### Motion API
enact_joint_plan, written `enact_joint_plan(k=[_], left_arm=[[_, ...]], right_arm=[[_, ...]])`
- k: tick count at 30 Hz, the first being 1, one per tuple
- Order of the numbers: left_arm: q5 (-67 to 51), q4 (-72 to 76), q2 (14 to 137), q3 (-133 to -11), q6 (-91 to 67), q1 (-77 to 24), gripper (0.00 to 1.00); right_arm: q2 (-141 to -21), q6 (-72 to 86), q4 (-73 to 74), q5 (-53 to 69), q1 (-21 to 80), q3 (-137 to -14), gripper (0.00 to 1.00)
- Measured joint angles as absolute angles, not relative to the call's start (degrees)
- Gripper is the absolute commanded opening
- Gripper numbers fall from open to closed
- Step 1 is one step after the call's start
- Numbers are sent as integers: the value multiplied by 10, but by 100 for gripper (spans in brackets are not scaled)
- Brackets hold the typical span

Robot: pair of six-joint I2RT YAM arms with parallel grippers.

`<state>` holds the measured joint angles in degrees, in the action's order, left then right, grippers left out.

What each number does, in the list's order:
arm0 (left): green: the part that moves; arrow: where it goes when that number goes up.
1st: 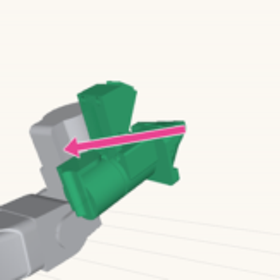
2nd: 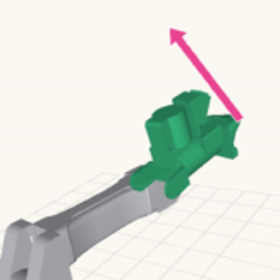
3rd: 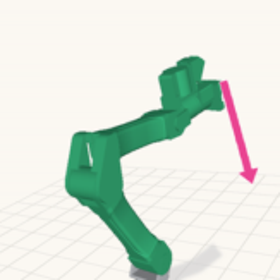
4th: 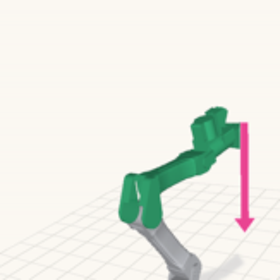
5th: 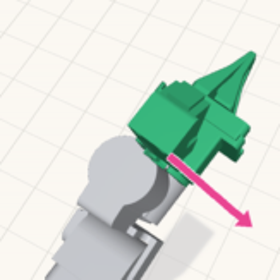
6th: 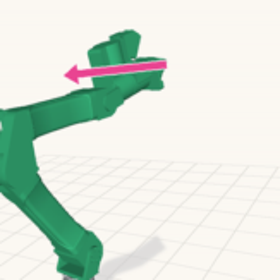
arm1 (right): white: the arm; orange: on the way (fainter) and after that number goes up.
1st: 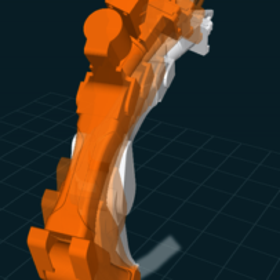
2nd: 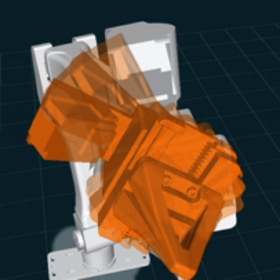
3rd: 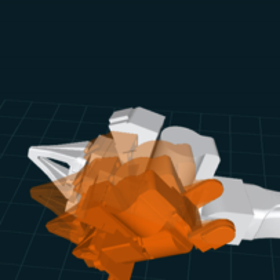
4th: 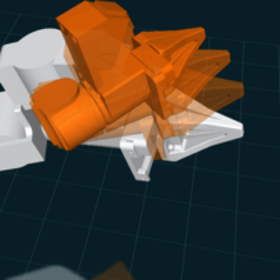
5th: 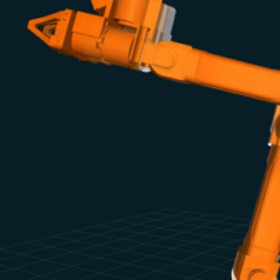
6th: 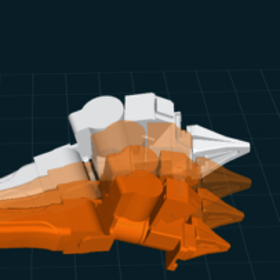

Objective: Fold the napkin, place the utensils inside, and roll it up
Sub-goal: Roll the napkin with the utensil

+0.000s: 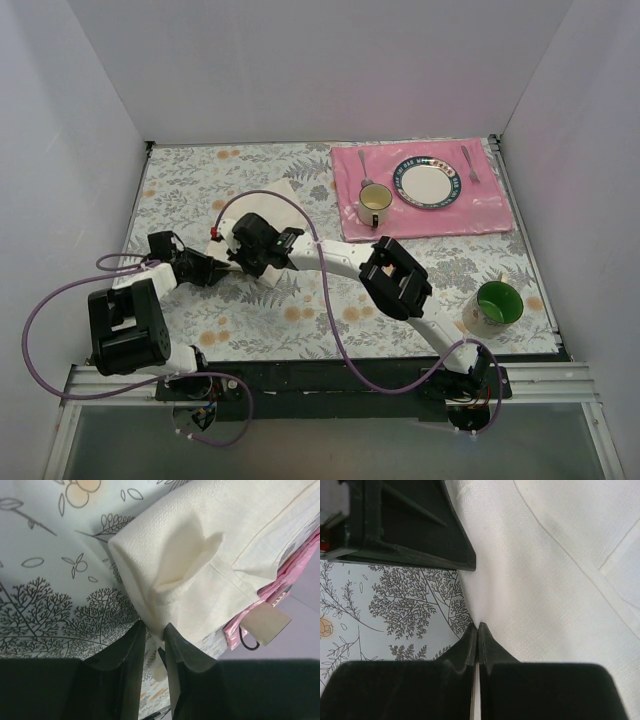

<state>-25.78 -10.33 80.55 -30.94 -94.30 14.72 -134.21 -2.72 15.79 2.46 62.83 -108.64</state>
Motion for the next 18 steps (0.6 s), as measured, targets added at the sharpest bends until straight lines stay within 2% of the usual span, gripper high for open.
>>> enact_joint_plan(k=[1,3,5,6,8,10,15,18], left_arm=[[-257,-104,814,-315,-940,147,8],[-256,-105,827,-323,-935,147,1],[-256,-110,835,-328,-930,147,0],[-257,-114,839,-332,-928,146,0],[-259,-122,847,-342,-925,145,0],[-260,-132,856,-354,-923,145,0],[-267,-153,861,-373,-923,145,0],[-275,-165,862,-382,-923,145,0]], right_arm=[[-1342,-27,158,28,627,-1086,1],[-1341,-29,158,30,627,-1086,3],[-1340,-31,158,31,627,-1085,7],[-1339,-32,158,31,628,-1084,15],[-1335,-36,158,29,628,-1079,24],[-1330,-39,161,23,629,-1075,37],[-1317,-59,164,-15,642,-1062,61],[-1317,-80,161,-49,656,-1060,66]])
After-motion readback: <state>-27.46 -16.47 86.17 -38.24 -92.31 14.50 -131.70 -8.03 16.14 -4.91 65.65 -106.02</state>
